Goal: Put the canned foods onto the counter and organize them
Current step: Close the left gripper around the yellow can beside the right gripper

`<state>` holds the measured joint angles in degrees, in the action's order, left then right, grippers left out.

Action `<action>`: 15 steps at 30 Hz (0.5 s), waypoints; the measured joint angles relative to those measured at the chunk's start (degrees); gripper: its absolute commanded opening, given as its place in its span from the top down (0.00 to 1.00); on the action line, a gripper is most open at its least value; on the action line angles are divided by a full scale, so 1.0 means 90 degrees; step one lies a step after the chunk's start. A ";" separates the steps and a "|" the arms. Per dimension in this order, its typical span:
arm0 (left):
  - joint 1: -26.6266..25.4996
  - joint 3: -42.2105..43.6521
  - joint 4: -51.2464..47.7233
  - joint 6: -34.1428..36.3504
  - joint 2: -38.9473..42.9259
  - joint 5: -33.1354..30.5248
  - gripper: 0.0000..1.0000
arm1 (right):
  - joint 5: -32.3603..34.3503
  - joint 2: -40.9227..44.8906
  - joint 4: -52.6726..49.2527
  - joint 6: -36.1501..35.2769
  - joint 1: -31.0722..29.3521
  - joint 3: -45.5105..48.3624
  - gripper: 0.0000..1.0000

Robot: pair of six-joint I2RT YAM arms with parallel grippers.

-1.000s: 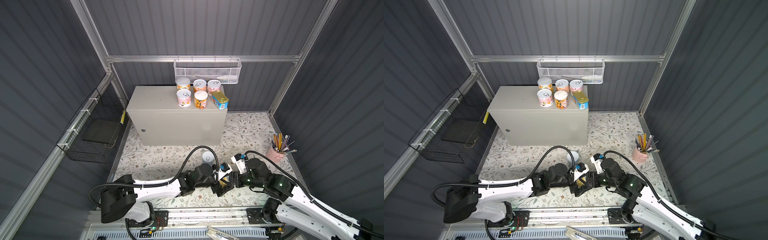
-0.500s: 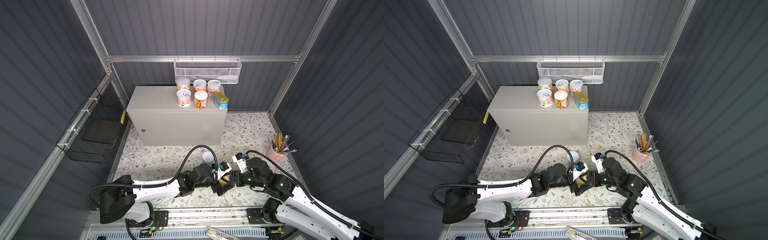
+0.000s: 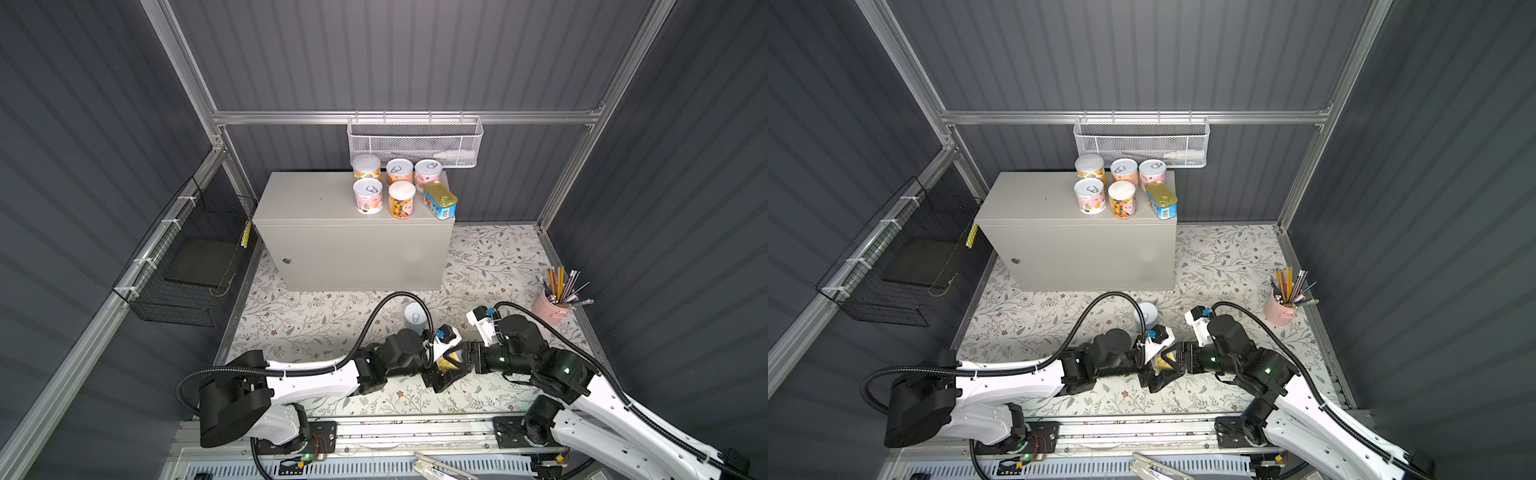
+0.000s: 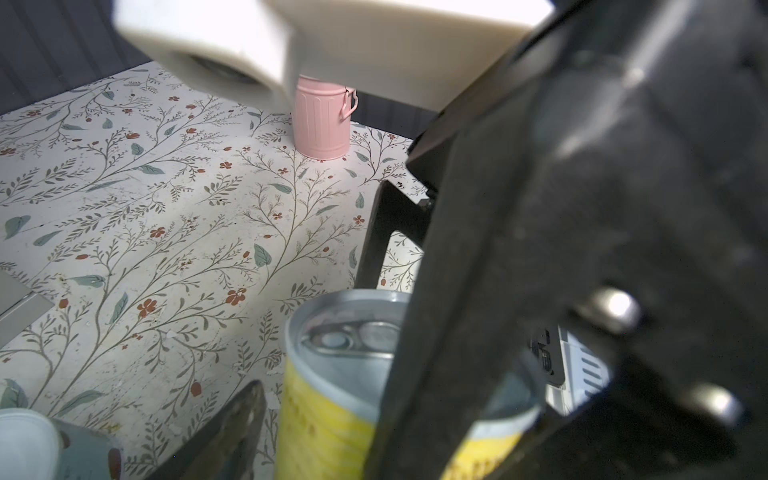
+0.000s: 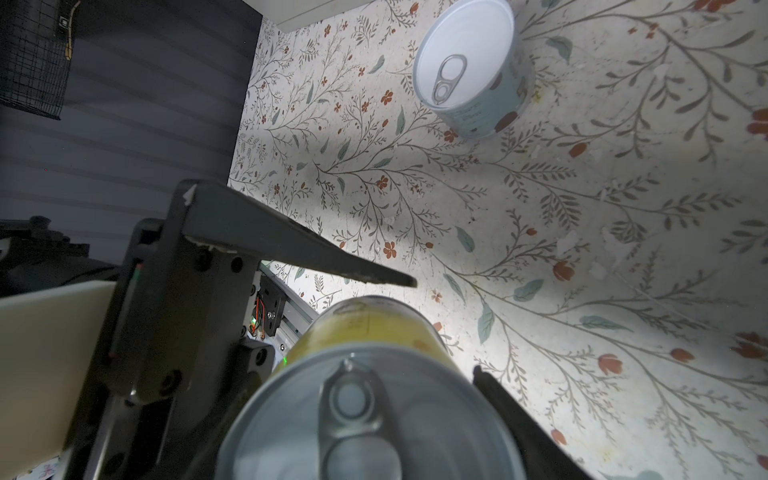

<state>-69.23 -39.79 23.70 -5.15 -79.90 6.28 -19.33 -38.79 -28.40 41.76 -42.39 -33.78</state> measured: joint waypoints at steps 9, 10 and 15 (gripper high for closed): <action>-0.0007 0.0012 0.0051 0.0024 -0.0039 0.0112 0.40 | -0.0051 -0.0002 -0.0002 -0.0044 0.0061 0.0032 0.31; -0.0010 0.0012 0.0051 0.0015 -0.0044 0.0092 0.42 | -0.0051 0.0000 0.0007 -0.0053 0.0068 0.0044 0.29; -0.0061 0.0012 0.0053 -0.0019 -0.0044 -0.0075 0.51 | -0.0015 0.0087 0.0049 -0.0078 0.0070 0.0100 0.22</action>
<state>-69.78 -39.68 24.18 -5.32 -80.29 5.61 -19.46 -38.00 -27.97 41.06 -41.76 -32.88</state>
